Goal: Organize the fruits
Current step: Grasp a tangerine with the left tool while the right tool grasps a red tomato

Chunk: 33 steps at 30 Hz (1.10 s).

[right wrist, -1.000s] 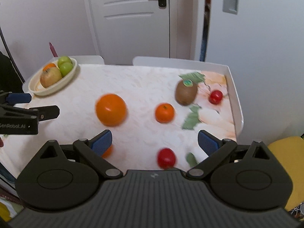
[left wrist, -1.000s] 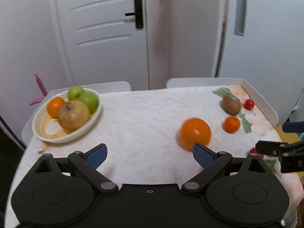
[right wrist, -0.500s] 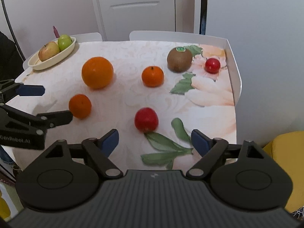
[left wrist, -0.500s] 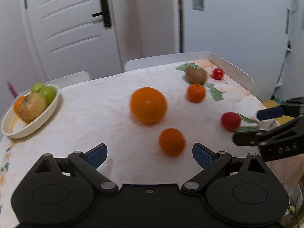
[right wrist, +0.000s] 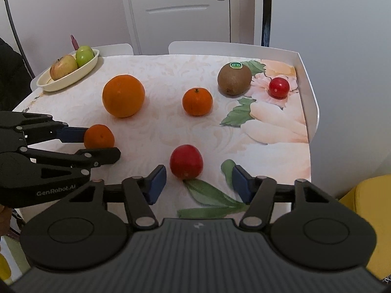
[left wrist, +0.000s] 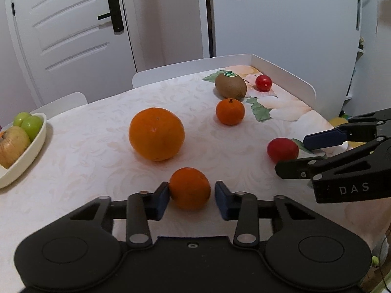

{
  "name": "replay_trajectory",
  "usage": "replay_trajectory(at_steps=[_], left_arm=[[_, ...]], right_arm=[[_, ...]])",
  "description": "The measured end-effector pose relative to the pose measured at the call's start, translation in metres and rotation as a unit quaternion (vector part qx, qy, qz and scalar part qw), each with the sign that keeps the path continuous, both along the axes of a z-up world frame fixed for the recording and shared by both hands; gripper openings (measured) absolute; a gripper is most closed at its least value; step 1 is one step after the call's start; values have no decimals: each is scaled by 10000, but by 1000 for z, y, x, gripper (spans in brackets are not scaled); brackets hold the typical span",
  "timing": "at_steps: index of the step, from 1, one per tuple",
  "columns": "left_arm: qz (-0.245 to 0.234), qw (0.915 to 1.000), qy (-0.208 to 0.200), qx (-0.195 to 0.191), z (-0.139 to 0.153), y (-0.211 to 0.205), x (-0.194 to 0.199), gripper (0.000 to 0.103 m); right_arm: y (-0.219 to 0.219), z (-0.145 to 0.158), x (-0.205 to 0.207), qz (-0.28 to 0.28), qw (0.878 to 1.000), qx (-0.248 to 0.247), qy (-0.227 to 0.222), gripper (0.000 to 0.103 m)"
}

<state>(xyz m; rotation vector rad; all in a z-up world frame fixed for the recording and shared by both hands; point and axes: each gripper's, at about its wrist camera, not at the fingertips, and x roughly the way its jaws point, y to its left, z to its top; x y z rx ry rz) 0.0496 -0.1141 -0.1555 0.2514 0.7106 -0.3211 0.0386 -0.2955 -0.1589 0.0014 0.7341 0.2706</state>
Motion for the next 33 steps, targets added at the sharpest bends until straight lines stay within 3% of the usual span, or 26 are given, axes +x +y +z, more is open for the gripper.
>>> replay_trajectory(at_steps=[9,11,15,25,33], left_arm=[[-94,9999,109,-9,3,2,2,39],[-142,9998,125,-7,3,3,2,39],[-228,9996,184,24,4,3,5,39],[-146,9996,241,-36,15,16,6,38],[114,9996,130,-202,43,51,5,38]], right_arm=[[9,0,5,-17,10000,-51,-51,63],[12,0,6,-31,10000,-46,-54,53],[18,1,7,-11,10000,-75,-57,45],[34,19,7,44,10000,-20,-68,44],[63,50,8,129,9998,-17,-172,44]])
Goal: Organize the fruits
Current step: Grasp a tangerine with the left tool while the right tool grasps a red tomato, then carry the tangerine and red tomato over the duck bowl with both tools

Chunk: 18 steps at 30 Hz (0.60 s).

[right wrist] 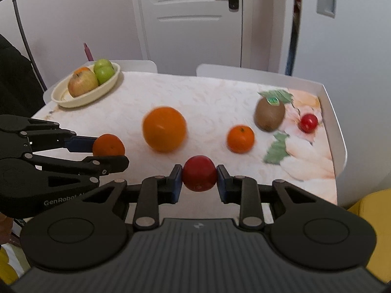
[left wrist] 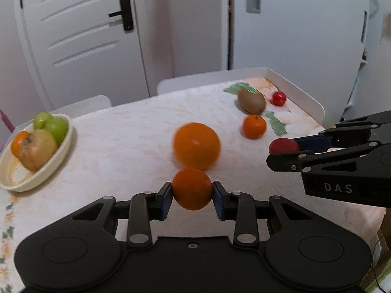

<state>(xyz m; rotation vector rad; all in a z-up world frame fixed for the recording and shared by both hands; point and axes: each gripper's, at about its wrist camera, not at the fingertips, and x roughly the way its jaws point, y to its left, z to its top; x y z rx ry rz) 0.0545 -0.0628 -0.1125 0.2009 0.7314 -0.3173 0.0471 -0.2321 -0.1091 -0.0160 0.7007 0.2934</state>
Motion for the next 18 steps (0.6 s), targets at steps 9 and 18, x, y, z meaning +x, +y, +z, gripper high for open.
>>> replay_trajectory(at_steps=[9,18], left_arm=[[183,9998,-31,-102,33,53,13,38],[304,9994,-126,-104,53,112,37,38]], right_arm=[[49,34,11,82,10000,42,11,44],[108,53,34,172,9998,66,-13,44]])
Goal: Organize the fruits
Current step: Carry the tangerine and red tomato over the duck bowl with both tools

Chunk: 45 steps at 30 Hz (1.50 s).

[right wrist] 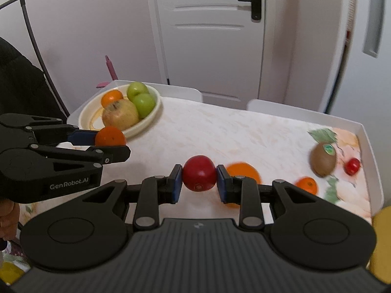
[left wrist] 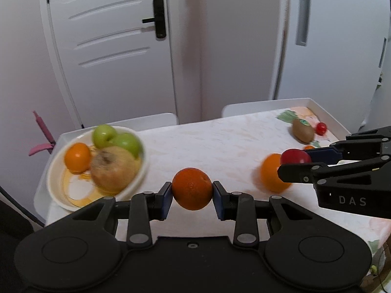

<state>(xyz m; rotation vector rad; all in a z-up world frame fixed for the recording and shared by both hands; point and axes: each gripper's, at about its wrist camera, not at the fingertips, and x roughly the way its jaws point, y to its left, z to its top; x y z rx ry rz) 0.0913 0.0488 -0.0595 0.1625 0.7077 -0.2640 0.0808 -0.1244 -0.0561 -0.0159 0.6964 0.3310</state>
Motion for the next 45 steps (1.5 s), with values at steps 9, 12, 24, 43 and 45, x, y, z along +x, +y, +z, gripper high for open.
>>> replay_trajectory(at_steps=[9,12,24,43,45], left_arm=[[431,9990,64,45,3,64,33,38],[578,9983,85,68,0,83,42,38],[905,9954,287,130,-21,136,86,38],[727,9961,385,327,-39,150,104,89],[752,9959,328,369,-36,152,100,92]], right_arm=[[64,4,41,321,9994,104,7,44],[80,2,55,410,9991,125,39,44],[127,-7,110,601,9979,155,180,44],[129,-15,141,356,9987,186,329,44],[128,-15,141,364,9986,193,338,44]])
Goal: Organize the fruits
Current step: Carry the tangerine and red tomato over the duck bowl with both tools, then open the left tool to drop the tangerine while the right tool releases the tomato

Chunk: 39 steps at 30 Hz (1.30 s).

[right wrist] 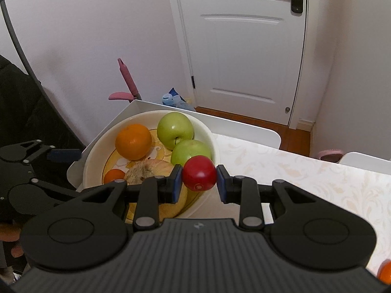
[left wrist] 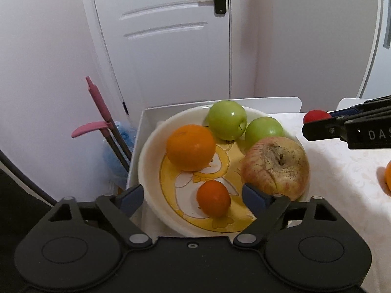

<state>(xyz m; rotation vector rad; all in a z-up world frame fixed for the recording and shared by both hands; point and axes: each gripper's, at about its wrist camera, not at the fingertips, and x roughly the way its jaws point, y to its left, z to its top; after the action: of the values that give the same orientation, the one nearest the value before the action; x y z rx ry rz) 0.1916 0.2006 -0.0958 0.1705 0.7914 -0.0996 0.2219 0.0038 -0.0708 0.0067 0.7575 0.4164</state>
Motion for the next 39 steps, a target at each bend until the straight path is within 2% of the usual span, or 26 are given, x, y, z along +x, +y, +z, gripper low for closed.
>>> replay_trajectory(at_steps=[6,18,21,24,25,26,39], left_arm=[[26,9999,-74,-62,7,0,-8,99],[-171,9997,-50,-170,9,-6,-15,102],[-196,9996,-42,-203,8,-6,-15,102],[-236,9996,-53,-175,8,-7,-15,102],[-248,9995,-55,-170,8,-7,-15,103],[-263,9995,-59,-173,8,-7,-15,103],[-252,9994,-145,-202,20,-12,-28,103]], right_arm=[[-1,2,2,-28,10000,36,27,44],[1,-13,13,-109,9997,138,192,44],[-1,-13,14,-165,9994,205,225,49],[-3,-11,12,-233,9992,273,166,68],[-4,-10,11,-257,9991,306,145,79],[-4,-8,9,-279,9989,355,111,83],[-6,13,-17,-461,9983,351,66,84]])
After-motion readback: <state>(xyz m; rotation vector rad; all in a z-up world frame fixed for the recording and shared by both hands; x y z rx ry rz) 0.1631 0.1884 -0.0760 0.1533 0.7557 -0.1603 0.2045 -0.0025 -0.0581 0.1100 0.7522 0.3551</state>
